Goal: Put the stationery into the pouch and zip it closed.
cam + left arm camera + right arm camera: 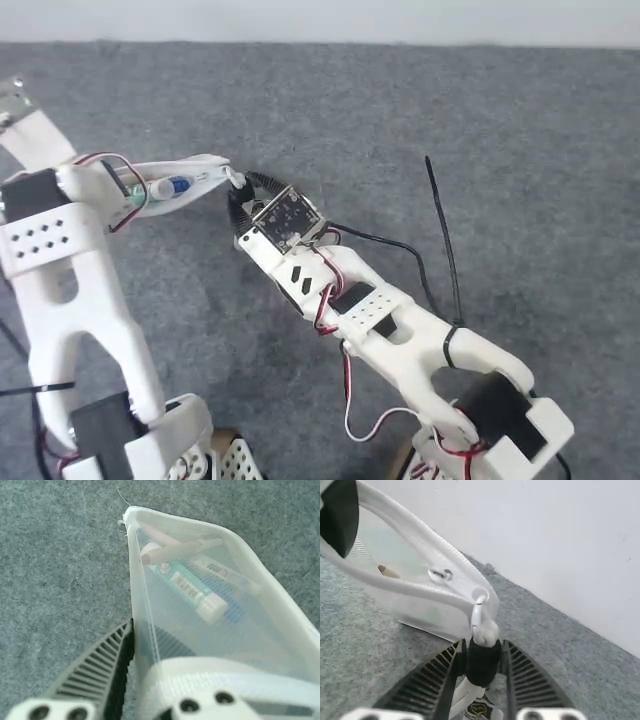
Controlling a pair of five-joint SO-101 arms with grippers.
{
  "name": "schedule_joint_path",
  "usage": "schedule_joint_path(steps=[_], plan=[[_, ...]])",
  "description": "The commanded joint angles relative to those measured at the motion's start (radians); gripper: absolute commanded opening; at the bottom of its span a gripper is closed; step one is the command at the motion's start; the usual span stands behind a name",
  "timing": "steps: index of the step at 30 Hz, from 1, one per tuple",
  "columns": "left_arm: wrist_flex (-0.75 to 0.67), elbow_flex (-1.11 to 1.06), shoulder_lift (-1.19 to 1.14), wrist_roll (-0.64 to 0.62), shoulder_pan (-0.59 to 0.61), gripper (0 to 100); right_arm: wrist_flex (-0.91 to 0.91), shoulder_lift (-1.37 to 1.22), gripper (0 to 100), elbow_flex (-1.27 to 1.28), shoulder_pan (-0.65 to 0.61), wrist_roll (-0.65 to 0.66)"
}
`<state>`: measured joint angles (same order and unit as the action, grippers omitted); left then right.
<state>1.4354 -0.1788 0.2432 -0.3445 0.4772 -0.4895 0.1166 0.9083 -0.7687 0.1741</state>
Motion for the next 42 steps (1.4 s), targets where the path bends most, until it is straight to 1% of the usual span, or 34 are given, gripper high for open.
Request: schedule_joint_path(steps=[1, 7, 9, 12, 15, 20, 23, 26, 28, 34, 39, 42], plan=[[-0.031, 0.001, 0.002, -0.008, -0.005, 1, -0.031, 0.005, 1.3, -0.061, -0.013, -0.006], [-0.031, 0.001, 0.002, -0.008, -0.005, 1, -0.015, 0.031, 0.6, -0.043, -0.010, -0.002], [-0.031, 0.001, 0.002, -0.008, -0.006, 1, 0.038, 0.064, 0.6, -0.029, -0.012, -0.002], [-0.029, 0.001, 0.005, -0.003, -0.006, 1, 0.203, 0.147, 0.6, -0.026, -0.016, -0.002], [-0.026, 0.001, 0.011, 0.049, -0.006, 1, 0.394, 0.251, 0.6, -0.026, -0.028, -0.002], [-0.029, 0.007, 0.011, 0.055, -0.008, 2, 0.674, 0.443, 0.6, -0.026, -0.068, 0.006], [-0.028, 0.007, 0.011, 0.052, -0.008, 10, 0.826, 0.535, 0.6, -0.026, -0.105, 0.092], [-0.026, 0.007, 0.011, 0.049, -0.008, 18, 0.932, 0.593, 0.6, -0.021, -0.142, 0.146], [-0.026, 0.007, 0.011, 0.049, -0.017, 19, 0.961, 0.624, 0.6, 0.000, -0.165, 0.160], [0.006, 0.025, 0.012, 0.068, -0.124, 21, 0.980, 0.671, 0.6, 0.075, -0.243, 0.222], [0.063, 0.082, 0.012, 0.160, -0.203, 21, 0.980, 0.748, 0.6, 0.140, -0.289, 0.232], [0.078, 0.087, 0.012, 0.232, -0.276, 21, 0.980, 0.817, 0.6, 0.183, -0.308, 0.232]])
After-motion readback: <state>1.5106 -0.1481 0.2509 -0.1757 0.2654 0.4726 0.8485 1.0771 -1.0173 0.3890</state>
